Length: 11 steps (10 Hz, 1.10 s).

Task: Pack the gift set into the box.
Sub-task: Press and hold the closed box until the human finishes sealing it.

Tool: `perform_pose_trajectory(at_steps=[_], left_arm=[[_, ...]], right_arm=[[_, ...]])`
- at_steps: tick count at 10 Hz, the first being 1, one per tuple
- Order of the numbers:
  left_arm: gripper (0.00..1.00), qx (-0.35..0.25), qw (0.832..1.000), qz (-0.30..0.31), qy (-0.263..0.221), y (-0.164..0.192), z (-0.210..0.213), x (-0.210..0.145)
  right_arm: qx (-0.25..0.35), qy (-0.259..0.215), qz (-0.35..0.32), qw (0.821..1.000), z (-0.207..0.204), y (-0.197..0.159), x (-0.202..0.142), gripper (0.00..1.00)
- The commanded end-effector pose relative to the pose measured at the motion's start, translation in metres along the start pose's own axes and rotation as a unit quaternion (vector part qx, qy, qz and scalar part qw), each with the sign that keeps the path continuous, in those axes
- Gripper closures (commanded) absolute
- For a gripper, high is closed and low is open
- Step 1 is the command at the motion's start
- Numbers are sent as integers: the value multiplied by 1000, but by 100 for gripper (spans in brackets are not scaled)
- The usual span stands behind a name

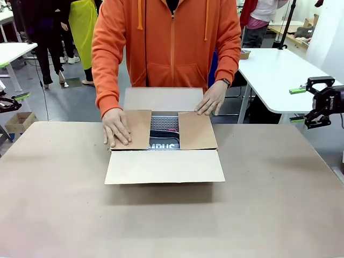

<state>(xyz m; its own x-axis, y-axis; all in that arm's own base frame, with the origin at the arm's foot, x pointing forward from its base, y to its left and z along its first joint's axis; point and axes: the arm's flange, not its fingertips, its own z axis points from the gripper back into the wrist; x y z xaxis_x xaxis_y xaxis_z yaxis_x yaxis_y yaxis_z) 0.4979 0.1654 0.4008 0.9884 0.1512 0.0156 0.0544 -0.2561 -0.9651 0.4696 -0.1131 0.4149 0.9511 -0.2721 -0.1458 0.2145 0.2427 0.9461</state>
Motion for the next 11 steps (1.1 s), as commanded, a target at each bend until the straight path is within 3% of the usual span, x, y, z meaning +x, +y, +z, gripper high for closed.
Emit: perform_pose_trajectory(at_steps=[1, 11], left_arm=[[0, -2, 1000, -8, 5, 0, 1, -5], [0, -2, 1000, -8, 5, 0, 1, -5]], right_arm=[[-4, 4, 13, 1000, 1, -2, -2, 0], [-4, 4, 13, 1000, 1, -2, -2, 0]])
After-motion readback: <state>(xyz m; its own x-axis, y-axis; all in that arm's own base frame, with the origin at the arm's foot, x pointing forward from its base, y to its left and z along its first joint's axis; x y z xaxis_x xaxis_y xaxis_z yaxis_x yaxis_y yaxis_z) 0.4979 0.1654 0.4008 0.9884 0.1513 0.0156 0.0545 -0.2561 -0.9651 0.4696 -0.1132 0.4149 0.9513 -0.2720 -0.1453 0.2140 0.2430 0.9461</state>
